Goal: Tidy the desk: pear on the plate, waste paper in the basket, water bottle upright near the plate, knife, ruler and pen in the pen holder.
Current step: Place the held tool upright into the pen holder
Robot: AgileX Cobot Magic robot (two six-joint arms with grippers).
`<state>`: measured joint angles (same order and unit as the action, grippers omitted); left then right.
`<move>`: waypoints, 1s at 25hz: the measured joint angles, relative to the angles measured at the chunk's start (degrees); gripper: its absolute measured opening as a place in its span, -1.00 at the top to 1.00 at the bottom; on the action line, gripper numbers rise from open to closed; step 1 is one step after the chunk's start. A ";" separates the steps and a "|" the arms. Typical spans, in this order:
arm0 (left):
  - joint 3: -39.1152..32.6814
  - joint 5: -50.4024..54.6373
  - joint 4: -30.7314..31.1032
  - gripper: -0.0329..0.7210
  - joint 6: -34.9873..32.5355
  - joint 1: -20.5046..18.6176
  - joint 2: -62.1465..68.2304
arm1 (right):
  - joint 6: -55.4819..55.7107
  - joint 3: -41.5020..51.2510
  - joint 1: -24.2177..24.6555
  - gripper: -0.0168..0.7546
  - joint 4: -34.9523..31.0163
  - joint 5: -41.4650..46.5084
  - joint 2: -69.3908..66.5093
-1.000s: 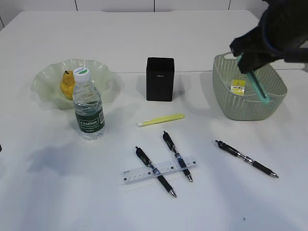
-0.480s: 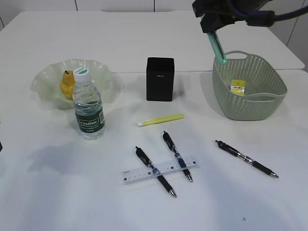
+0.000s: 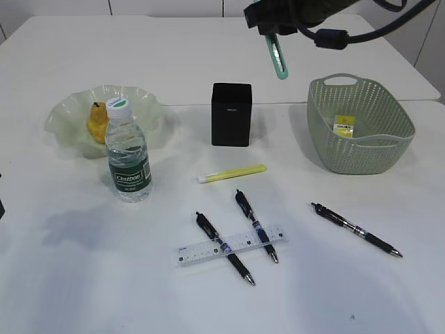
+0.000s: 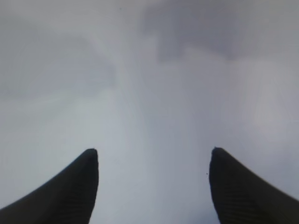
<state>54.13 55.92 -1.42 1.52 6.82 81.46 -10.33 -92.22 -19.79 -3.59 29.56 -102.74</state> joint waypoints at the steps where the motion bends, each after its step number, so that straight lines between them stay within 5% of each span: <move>1: 0.00 -0.12 0.00 -0.47 0.00 0.00 0.00 | -0.10 0.00 0.00 0.69 -0.10 -1.50 -0.72; 12: 0.00 -1.18 0.00 -0.47 0.00 0.00 0.00 | -0.22 -0.37 0.00 0.69 -0.10 -27.89 -9.91; 25: 0.00 -4.23 0.00 -0.47 0.00 0.00 0.00 | 0.13 -6.77 0.00 0.68 -0.45 -34.90 -20.88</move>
<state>54.13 51.68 -1.42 1.52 6.82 81.46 -10.20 -98.99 -19.79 -4.04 -5.34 -123.62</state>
